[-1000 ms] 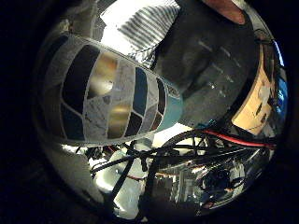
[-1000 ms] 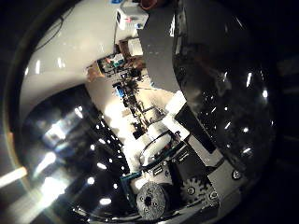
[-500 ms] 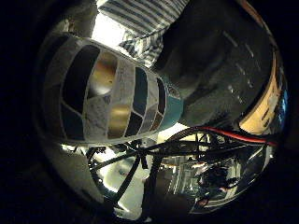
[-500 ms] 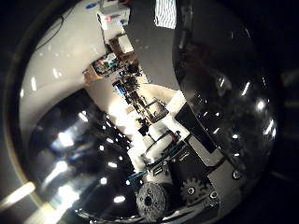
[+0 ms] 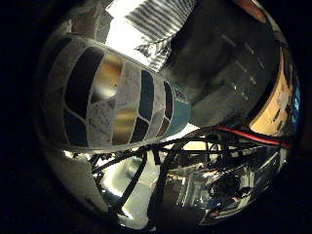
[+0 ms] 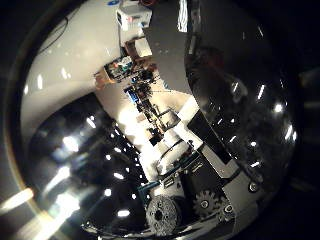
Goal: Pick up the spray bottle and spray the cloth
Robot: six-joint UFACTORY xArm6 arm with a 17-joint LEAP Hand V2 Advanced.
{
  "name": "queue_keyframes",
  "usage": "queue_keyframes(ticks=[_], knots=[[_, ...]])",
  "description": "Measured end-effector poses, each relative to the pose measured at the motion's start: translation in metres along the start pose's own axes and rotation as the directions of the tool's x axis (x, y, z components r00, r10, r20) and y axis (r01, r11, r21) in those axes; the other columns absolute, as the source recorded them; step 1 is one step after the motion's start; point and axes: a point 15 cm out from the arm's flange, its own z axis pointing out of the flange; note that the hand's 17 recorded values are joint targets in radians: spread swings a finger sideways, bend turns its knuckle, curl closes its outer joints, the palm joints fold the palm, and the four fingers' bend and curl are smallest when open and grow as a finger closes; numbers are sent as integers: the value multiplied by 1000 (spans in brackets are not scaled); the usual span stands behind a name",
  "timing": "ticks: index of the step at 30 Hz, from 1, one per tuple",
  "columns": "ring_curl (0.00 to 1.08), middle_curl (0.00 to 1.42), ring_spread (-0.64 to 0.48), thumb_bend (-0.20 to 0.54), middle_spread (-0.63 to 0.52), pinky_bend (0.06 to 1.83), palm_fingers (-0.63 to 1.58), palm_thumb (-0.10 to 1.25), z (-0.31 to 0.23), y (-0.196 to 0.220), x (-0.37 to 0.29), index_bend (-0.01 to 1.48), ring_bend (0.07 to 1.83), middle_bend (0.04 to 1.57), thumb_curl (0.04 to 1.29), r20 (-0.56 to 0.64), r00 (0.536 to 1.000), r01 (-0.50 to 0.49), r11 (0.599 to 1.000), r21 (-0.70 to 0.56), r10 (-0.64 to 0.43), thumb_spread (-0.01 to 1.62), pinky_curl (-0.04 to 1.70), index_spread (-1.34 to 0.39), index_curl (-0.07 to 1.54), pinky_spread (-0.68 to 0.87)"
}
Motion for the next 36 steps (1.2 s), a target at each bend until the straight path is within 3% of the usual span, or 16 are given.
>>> queue_keyframes(ticks=[25, 36], knots=[[865, 723, -253, -10, -130, 1080, 1116, 993, 25, -37, 7, 1174, 1300, 1370, 661, 3, 1000, 2, 1000, -11, -2, 1171, 1304, -217, 779, -227], [864, 730, -252, -10, -133, 1080, 1112, 1003, 1, -19, -67, 1178, 1303, 1365, 654, 65, 988, 131, 986, 103, -138, 1173, 1308, -222, 778, -228]])
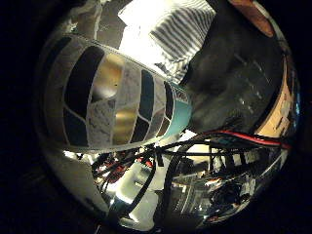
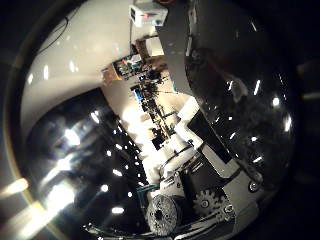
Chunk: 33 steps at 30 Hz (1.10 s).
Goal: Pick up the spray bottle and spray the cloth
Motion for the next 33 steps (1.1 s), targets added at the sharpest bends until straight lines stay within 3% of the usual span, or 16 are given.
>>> queue_keyframes(ticks=[11, 20, 33], knots=[[863, 734, -252, -11, -134, 1072, 1112, 1003, -1, 1, -120, 1176, 1305, 1363, 653, 147, 957, 233, 964, 128, -250, 1159, 1325, -219, 778, -231], [865, 736, -254, -12, -134, 1071, 1110, 1000, 20, -41, -161, 1174, 1301, 1363, 660, 114, 881, 419, 869, 264, -460, 1140, 1330, -219, 781, -232], [867, 730, -245, -14, -132, 1055, 1115, 987, 79, -121, -188, 1180, 1297, 1366, 664, 256, 772, 440, 779, 446, -582, 1120, 1337, -216, 779, -239]])
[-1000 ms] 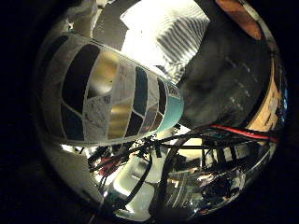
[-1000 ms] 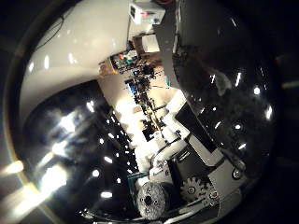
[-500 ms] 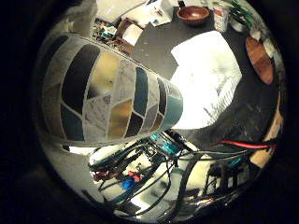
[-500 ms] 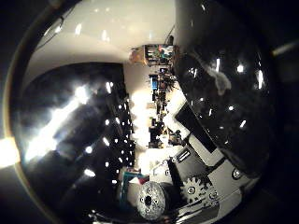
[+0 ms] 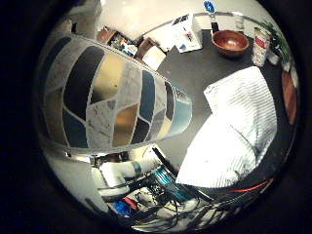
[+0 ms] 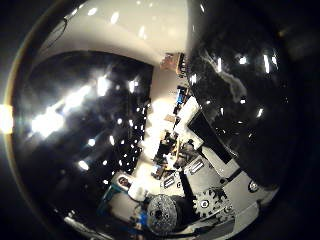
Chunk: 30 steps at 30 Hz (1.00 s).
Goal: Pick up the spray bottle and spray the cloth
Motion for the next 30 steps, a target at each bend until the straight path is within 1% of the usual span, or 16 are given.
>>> queue_keyframes(ticks=[5, 10, 17, 20, 30], knots=[[868, 729, -245, -12, -132, 1054, 1115, 988, 36, -3, 23, 1186, 1296, 1366, 666, 65, 998, -16, 1000, 10, 15, 1113, 1339, -216, 779, -241], [869, 728, -244, -12, -132, 1054, 1114, 991, 65, 4, 52, 1187, 1296, 1368, 674, 93, 993, -66, 998, -11, 67, 1107, 1340, -215, 779, -242], [869, 727, -244, -12, -128, 1053, 1114, 989, 95, 14, 100, 1188, 1296, 1368, 680, 77, 989, -122, 992, -25, 124, 1104, 1341, -215, 779, -244], [870, 726, -244, -12, -125, 1053, 1114, 989, 103, 21, 124, 1188, 1296, 1369, 682, 70, 983, -167, 986, -31, 169, 1104, 1342, -215, 778, -245], [870, 725, -244, -12, -122, 1048, 1113, 991, 118, 15, 156, 1188, 1296, 1370, 686, 28, 982, -184, 983, -8, 184, 1095, 1340, -215, 778, -246]])
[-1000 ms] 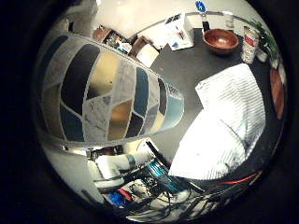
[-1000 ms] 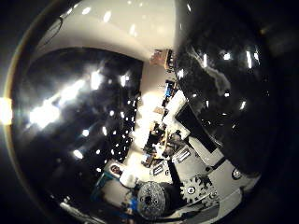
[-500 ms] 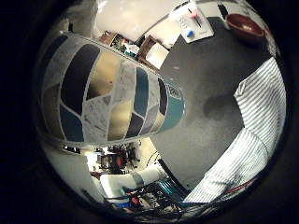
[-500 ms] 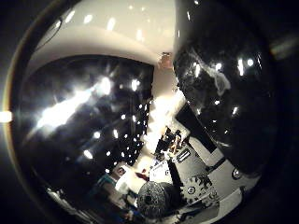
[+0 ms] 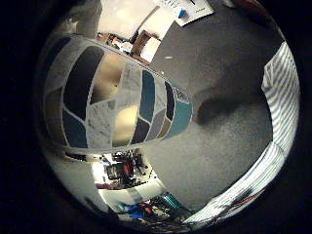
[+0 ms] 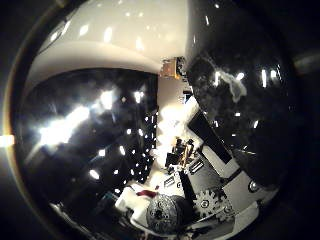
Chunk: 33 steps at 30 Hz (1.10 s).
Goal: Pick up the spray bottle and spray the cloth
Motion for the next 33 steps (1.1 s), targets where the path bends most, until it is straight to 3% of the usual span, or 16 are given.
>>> queue_keyframes(ticks=[24, 27, 30, 32, 33], knots=[[839, 701, -245, -16, -109, 1023, 1104, 955, 10, 2, 28, 1124, 1242, 1321, 667, -82, 996, -28, 1000, 6, 29, 1092, 1257, -208, 761, -254], [791, 676, -228, -25, -99, 986, 1109, 914, 11, 0, 25, 1007, 1241, 1268, 663, -93, 995, -31, 999, 13, 32, 1048, 1175, -218, 741, -274], [737, 650, -209, -29, -87, 955, 1005, 875, 10, 0, 24, 789, 1218, 1185, 666, -95, 995, -40, 999, 11, 41, 960, 1074, -242, 719, -321], [707, 632, -194, -24, -88, 917, 746, 869, 12, 4, 24, 626, 1190, 1084, 669, -111, 993, -40, 999, -6, 39, 905, 1017, -252, 711, -364], [705, 634, -185, -23, -88, 892, 649, 874, 12, 6, 25, 613, 1179, 1052, 668, -122, 992, -42, 999, -15, 40, 893, 1009, -259, 731, -371]])
